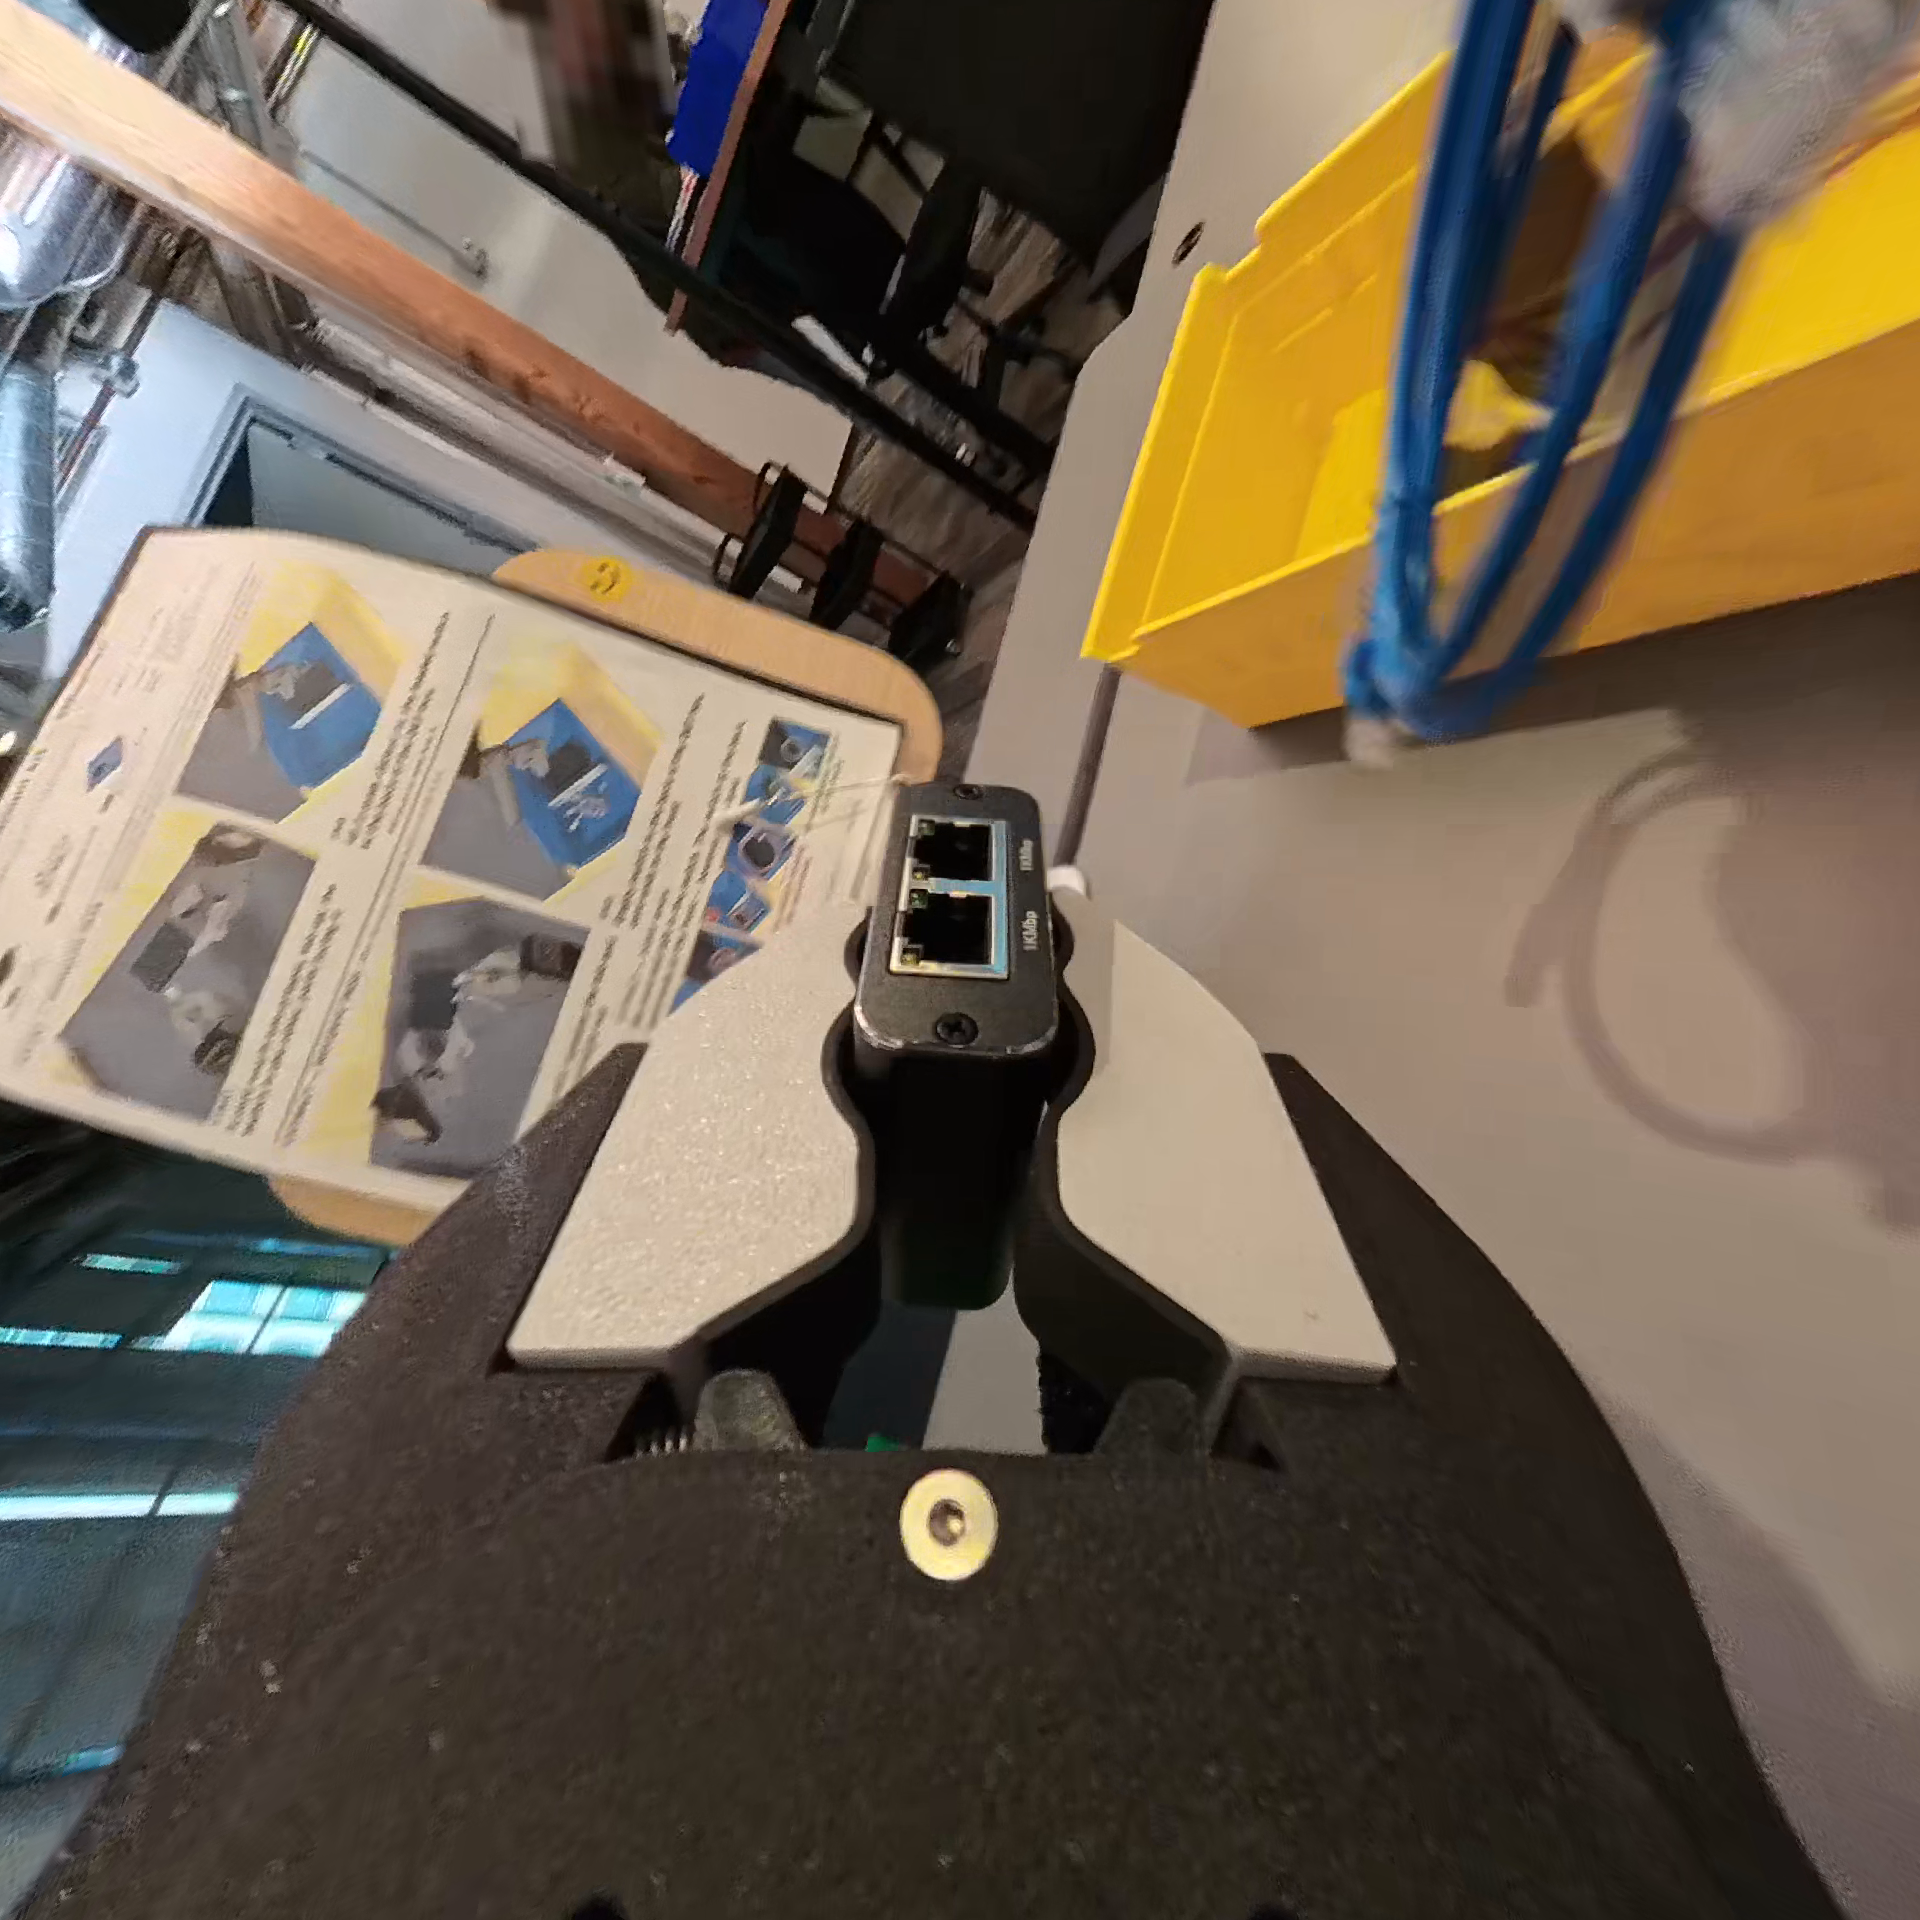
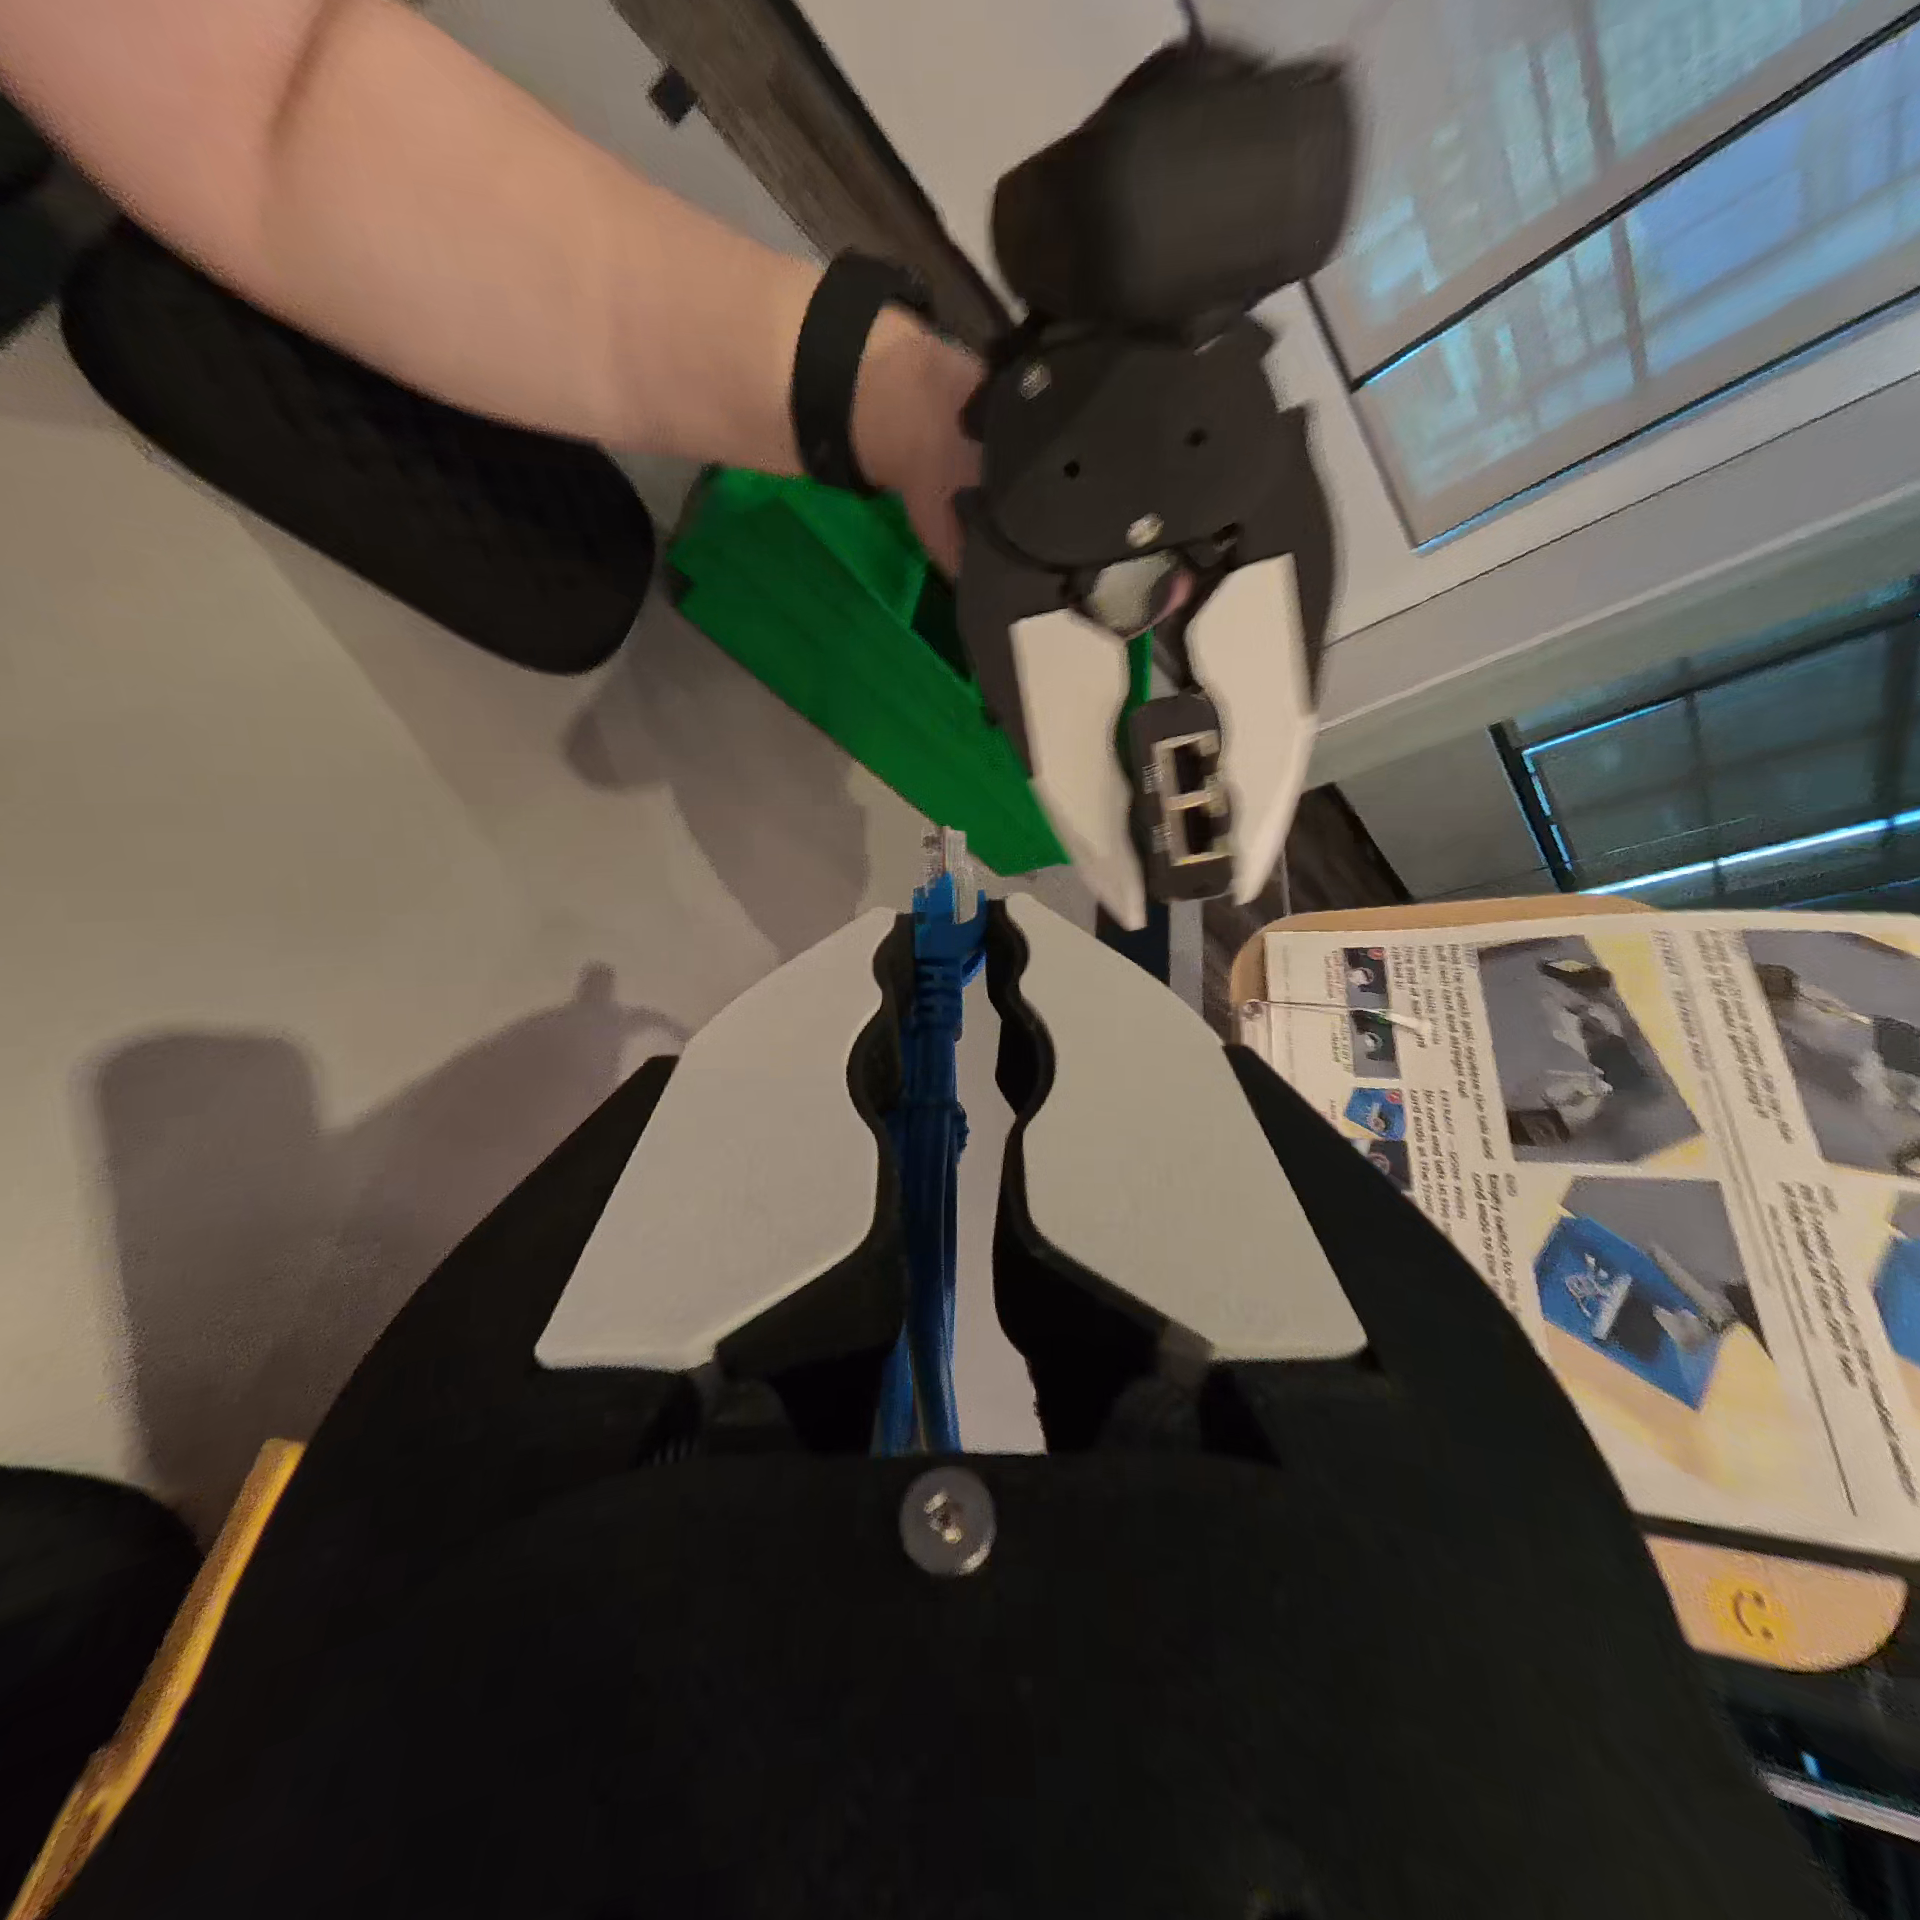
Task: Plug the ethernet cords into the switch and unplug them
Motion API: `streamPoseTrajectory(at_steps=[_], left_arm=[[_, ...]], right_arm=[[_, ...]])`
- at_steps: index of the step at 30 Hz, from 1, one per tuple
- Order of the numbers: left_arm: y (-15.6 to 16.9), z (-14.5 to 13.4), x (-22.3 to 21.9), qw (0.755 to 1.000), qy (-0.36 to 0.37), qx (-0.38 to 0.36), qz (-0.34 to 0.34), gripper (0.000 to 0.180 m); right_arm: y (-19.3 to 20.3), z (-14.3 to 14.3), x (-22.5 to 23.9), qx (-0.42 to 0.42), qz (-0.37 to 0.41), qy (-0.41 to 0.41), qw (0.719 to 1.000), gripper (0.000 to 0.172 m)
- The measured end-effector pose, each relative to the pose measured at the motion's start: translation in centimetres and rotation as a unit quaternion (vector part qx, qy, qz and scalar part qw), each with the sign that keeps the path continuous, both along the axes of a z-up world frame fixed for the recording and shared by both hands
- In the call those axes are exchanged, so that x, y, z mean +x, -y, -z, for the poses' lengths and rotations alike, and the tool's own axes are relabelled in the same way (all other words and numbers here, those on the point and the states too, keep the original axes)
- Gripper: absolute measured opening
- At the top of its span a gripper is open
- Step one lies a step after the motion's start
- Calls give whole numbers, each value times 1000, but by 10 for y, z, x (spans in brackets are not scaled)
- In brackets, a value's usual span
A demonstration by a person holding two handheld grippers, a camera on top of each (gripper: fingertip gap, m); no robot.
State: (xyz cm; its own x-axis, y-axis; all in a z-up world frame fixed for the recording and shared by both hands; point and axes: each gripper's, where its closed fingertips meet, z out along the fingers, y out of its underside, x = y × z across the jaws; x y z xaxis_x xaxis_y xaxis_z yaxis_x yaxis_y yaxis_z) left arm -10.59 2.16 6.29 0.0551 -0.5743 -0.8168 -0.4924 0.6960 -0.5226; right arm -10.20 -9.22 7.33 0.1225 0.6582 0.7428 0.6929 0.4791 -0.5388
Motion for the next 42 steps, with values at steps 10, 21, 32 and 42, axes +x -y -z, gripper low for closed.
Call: streamPoseTrajectory(at_steps=[10,21,32,42], left_arm=[[-20,-40,-50,997,63,-16,-43,26],[-21,-36,-45,997,54,-20,-47,26],[-13,-10,-30,996,22,-91,12,26],[44,24,18,988,-41,-82,127,26]], right_arm=[[-61,136,-29,-81,37,175,980,14],[-54,220,-45,-137,39,286,948,17],[-15,74,-48,-134,-44,30,989,10],[-49,6,-4,97,81,-26,992,27]])
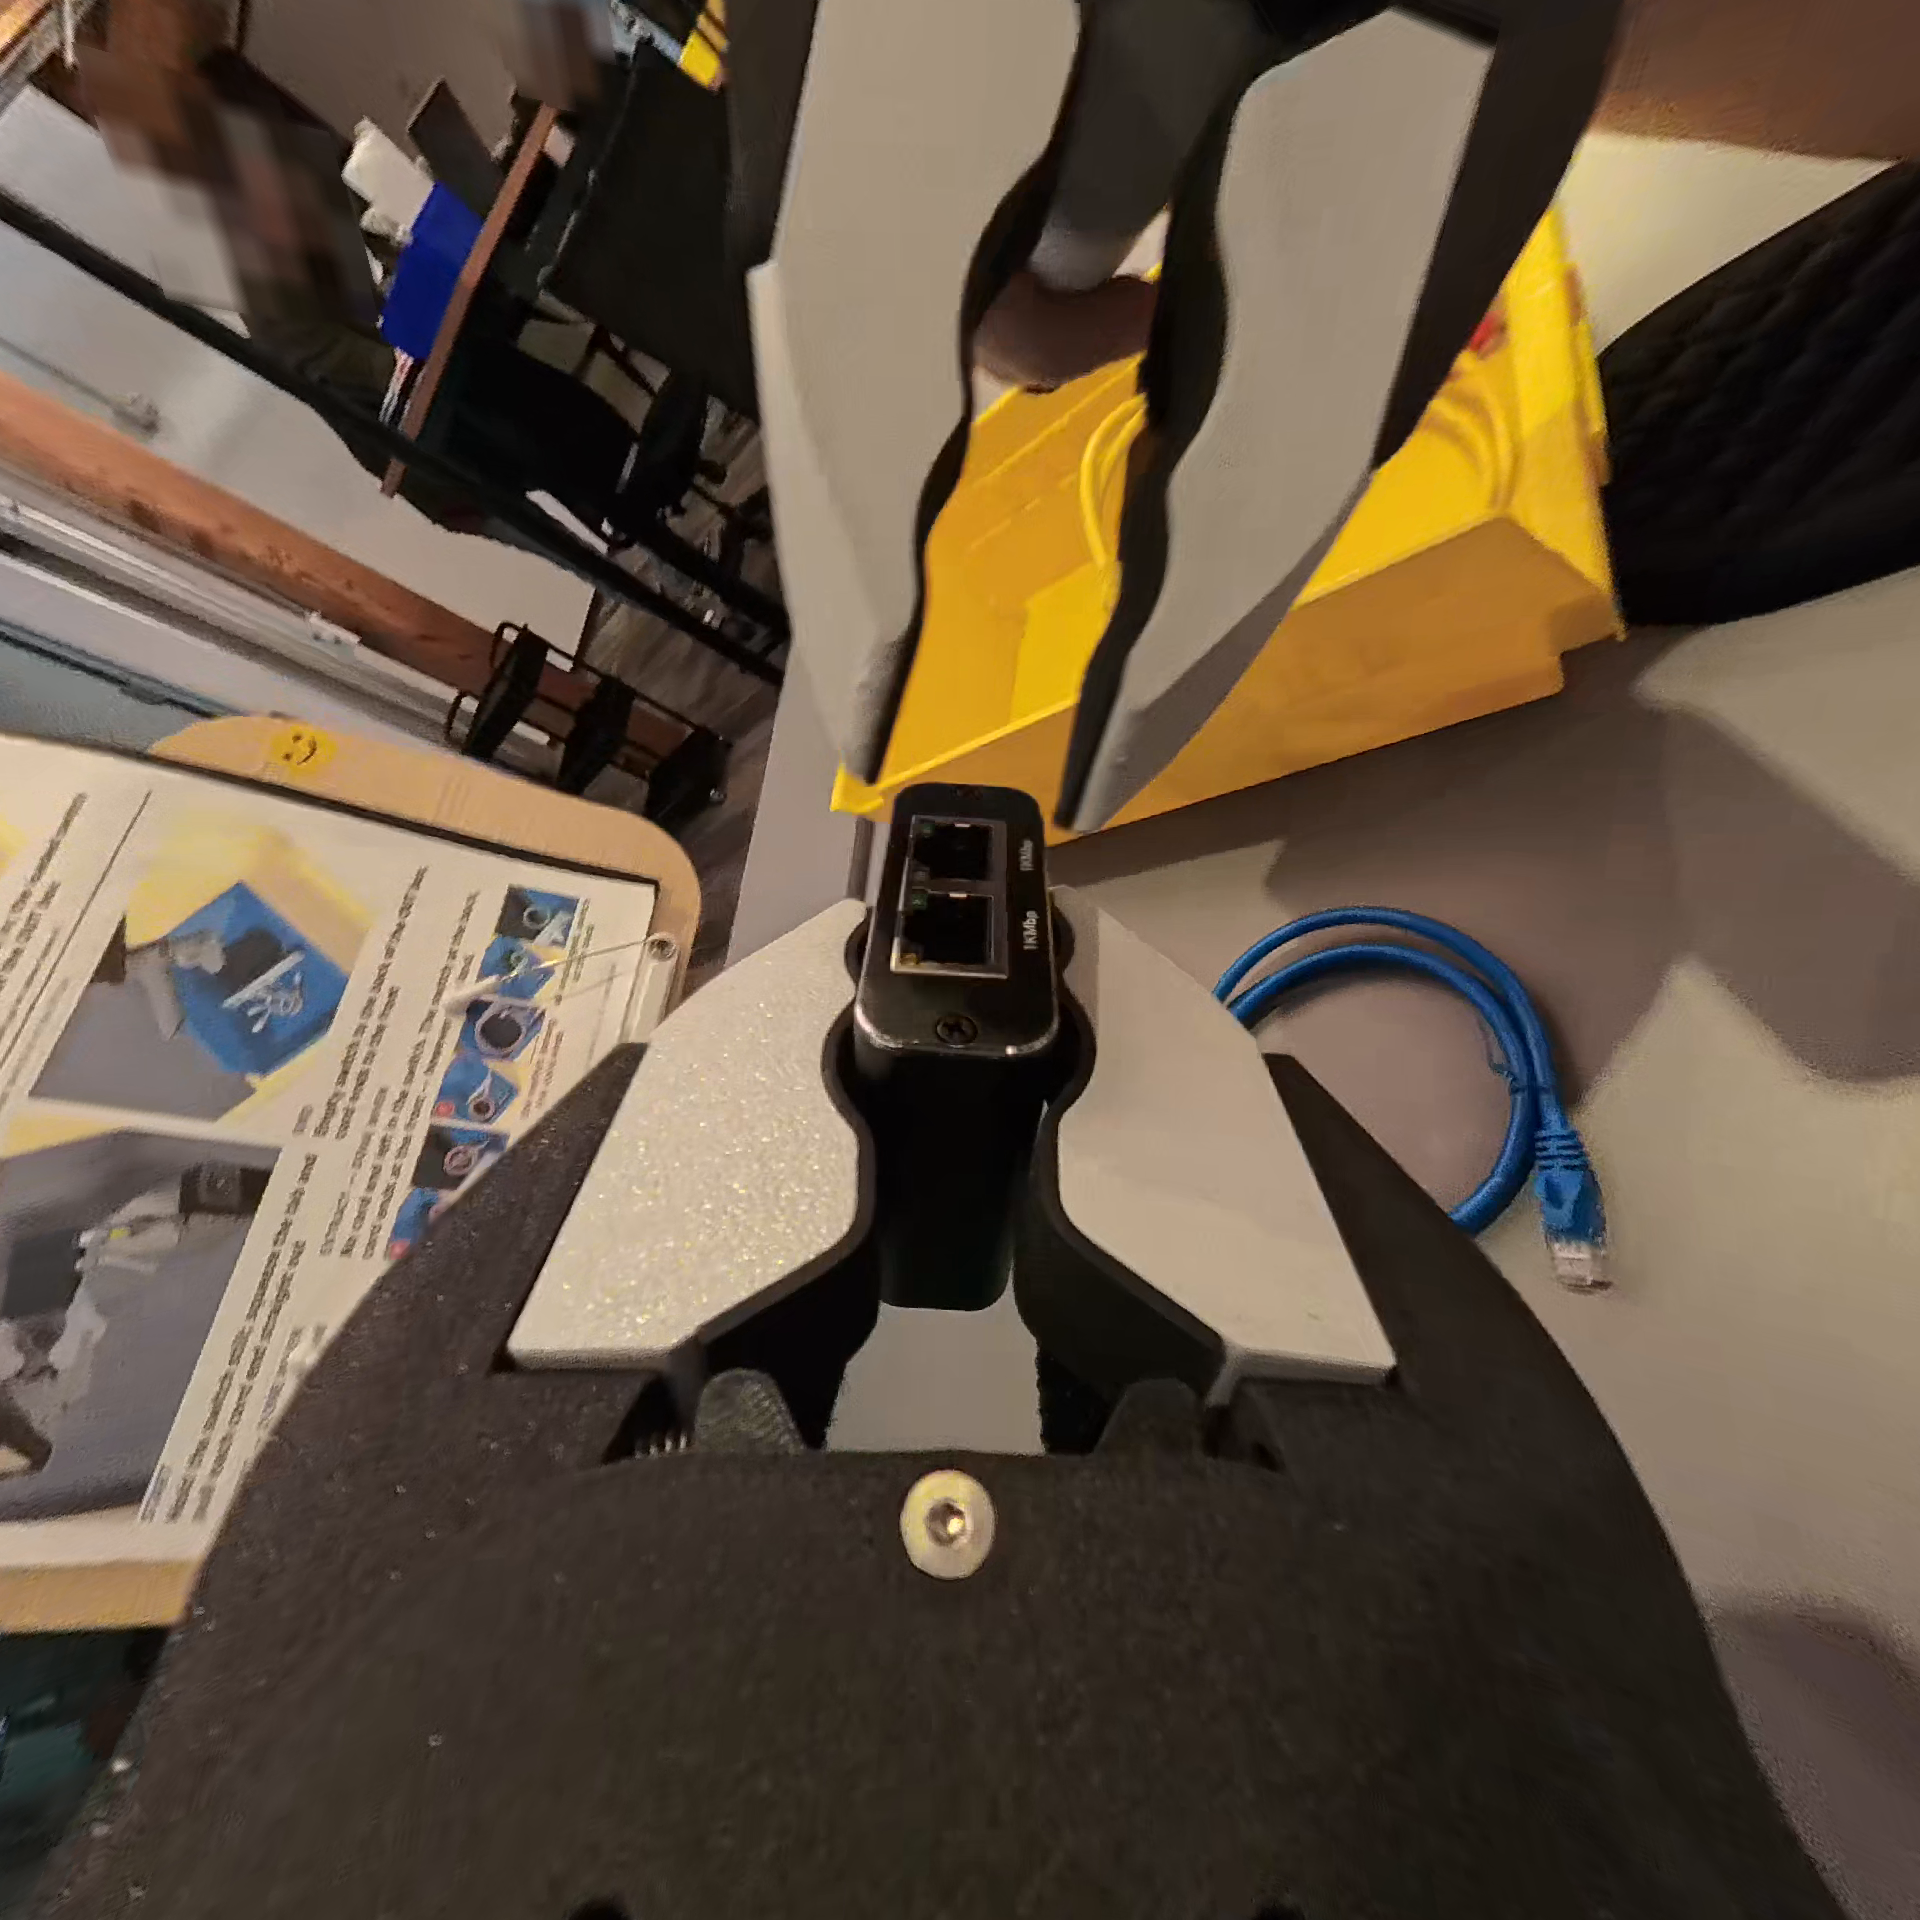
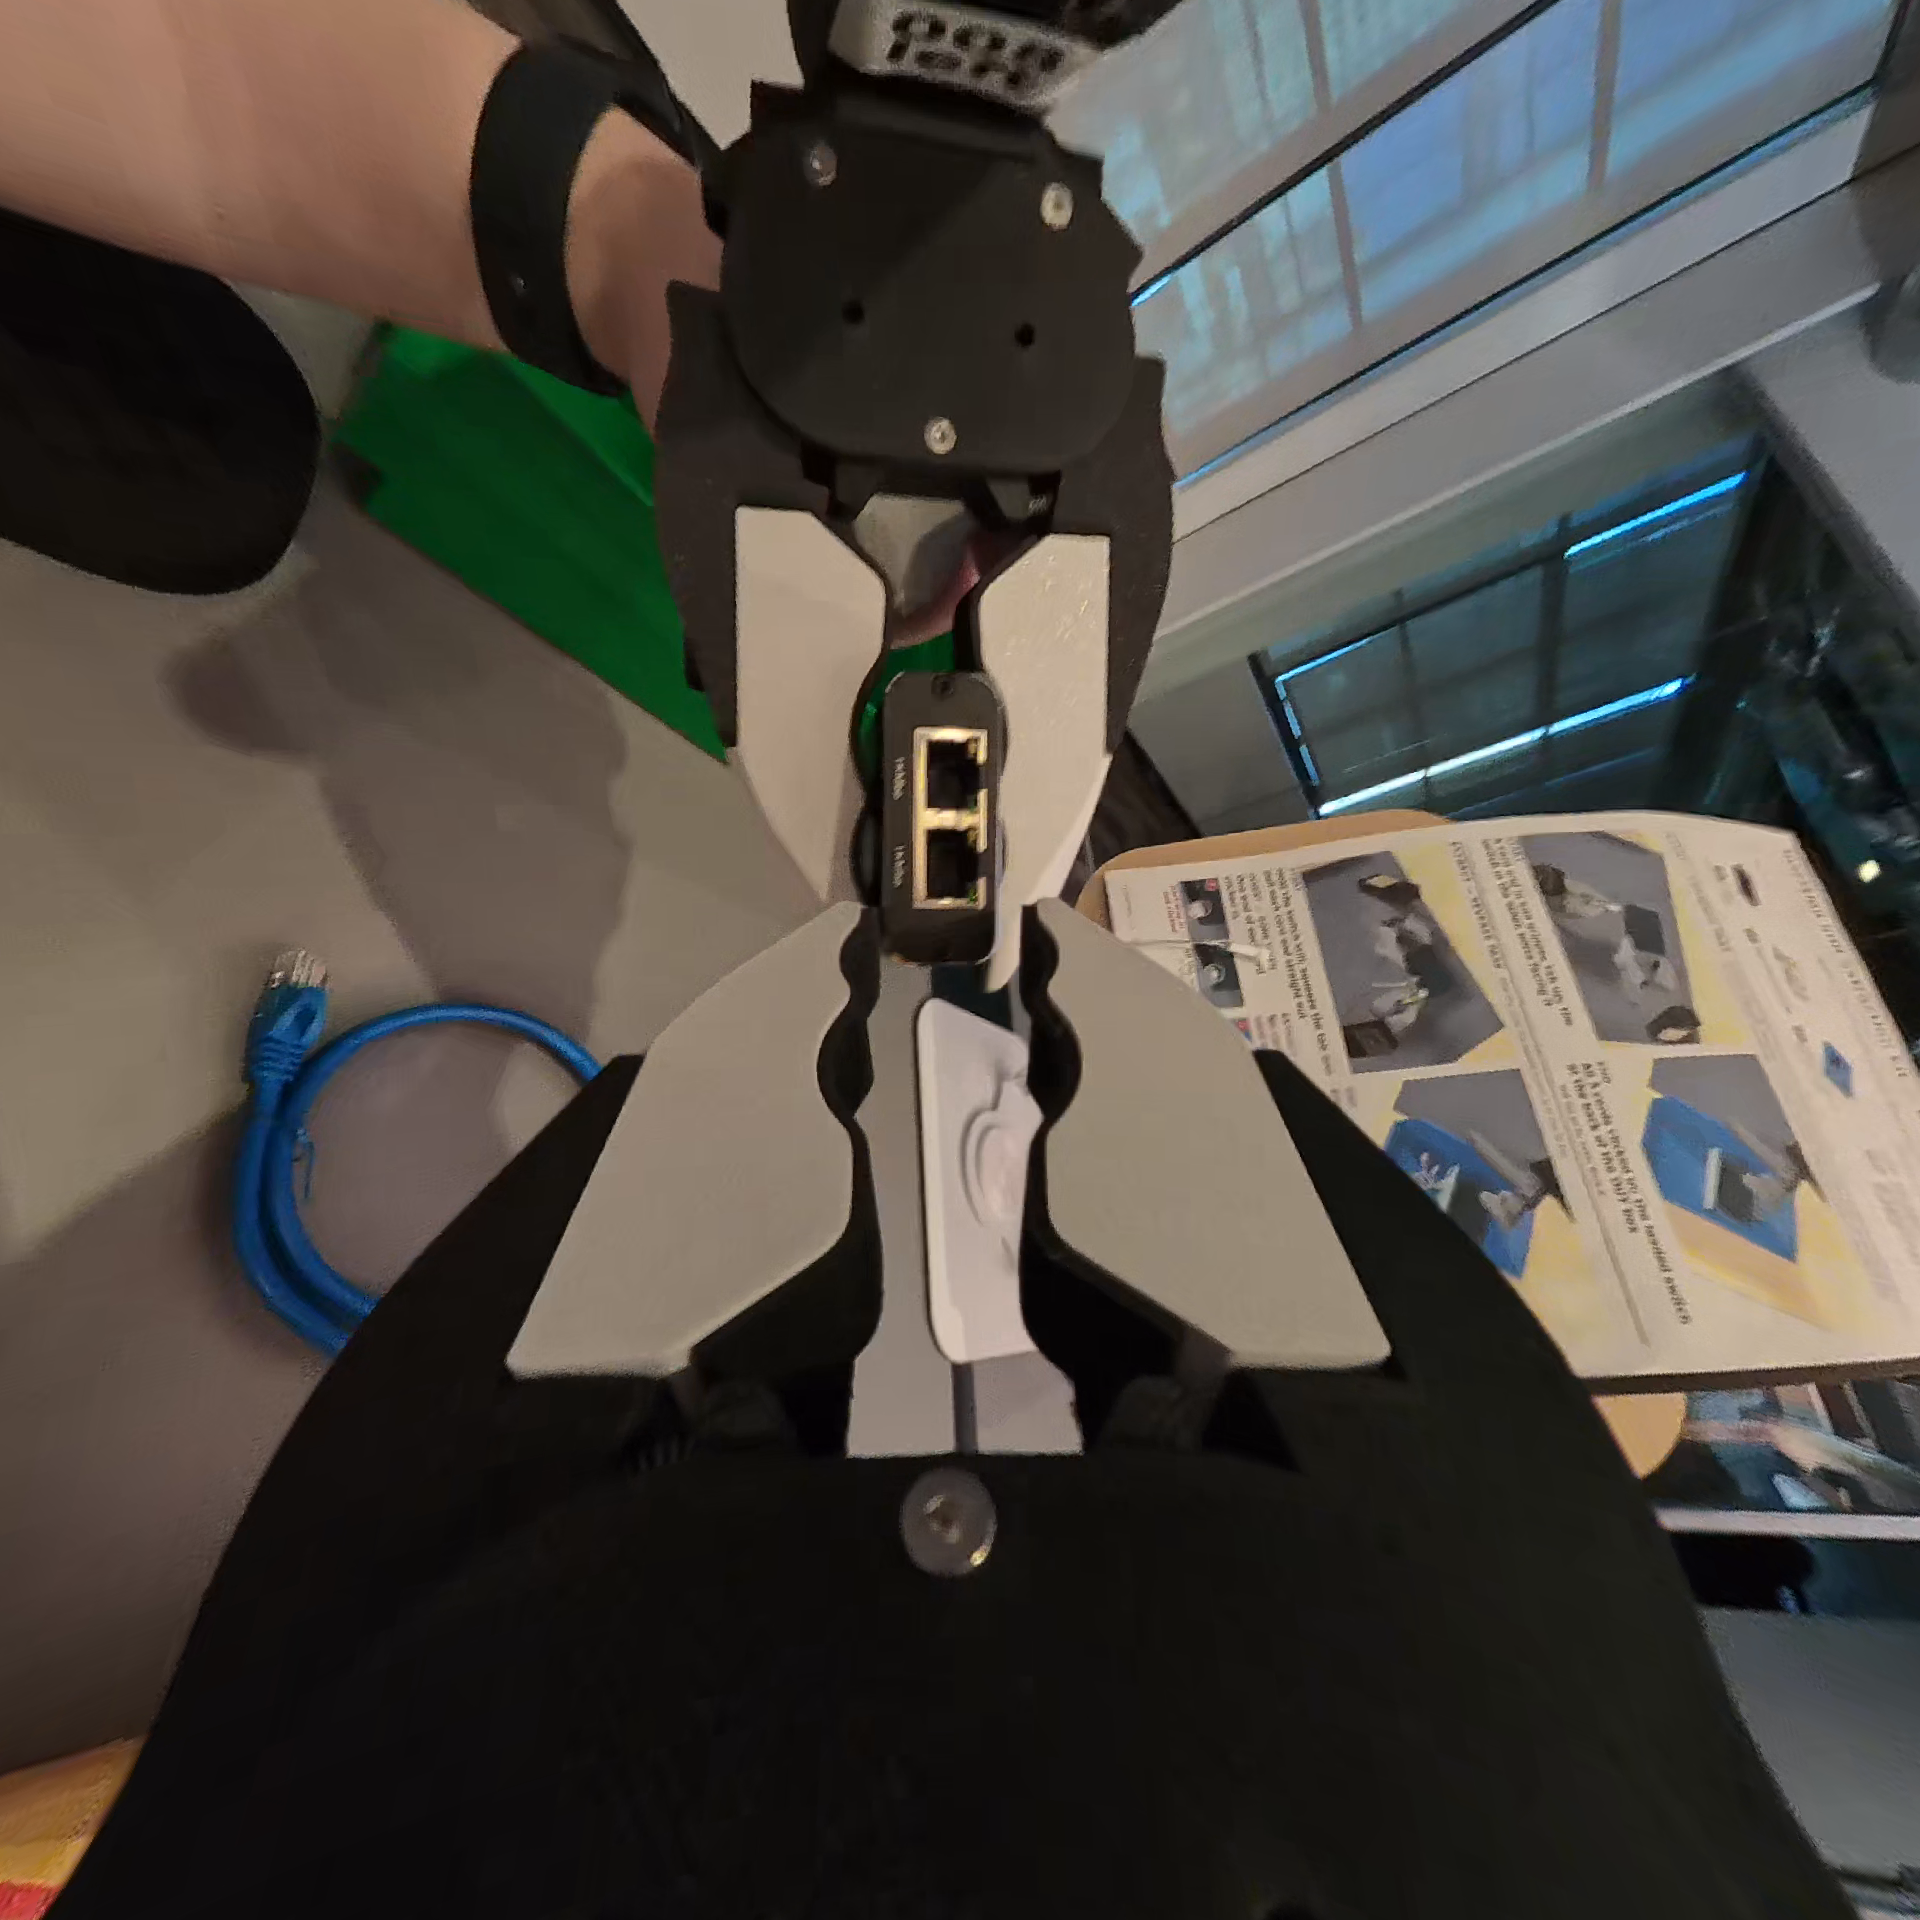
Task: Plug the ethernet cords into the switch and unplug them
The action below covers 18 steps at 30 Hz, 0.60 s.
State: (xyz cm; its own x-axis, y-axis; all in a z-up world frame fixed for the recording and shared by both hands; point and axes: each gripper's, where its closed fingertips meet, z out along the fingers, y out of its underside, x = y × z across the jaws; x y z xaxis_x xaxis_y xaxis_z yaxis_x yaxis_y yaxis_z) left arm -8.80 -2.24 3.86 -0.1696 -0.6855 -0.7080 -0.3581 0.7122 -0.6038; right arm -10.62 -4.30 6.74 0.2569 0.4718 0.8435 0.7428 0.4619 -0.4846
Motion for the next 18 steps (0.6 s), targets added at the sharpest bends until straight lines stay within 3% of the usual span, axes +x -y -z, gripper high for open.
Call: streamPoseTrajectory(at_steps=[5,11,14,18], left_arm=[[16,-1,1,999,-2,12,33,26],[15,8,6,998,-34,58,6,26],[18,6,8,997,-14,74,15,27],[-2,4,6,992,-9,116,-41,39]], right_arm=[[6,4,-4,-15,-9,24,1000,29],[6,15,-4,-63,4,45,997,24],[10,11,-2,-43,14,75,996,24],[18,1,5,-9,36,107,994,24]])
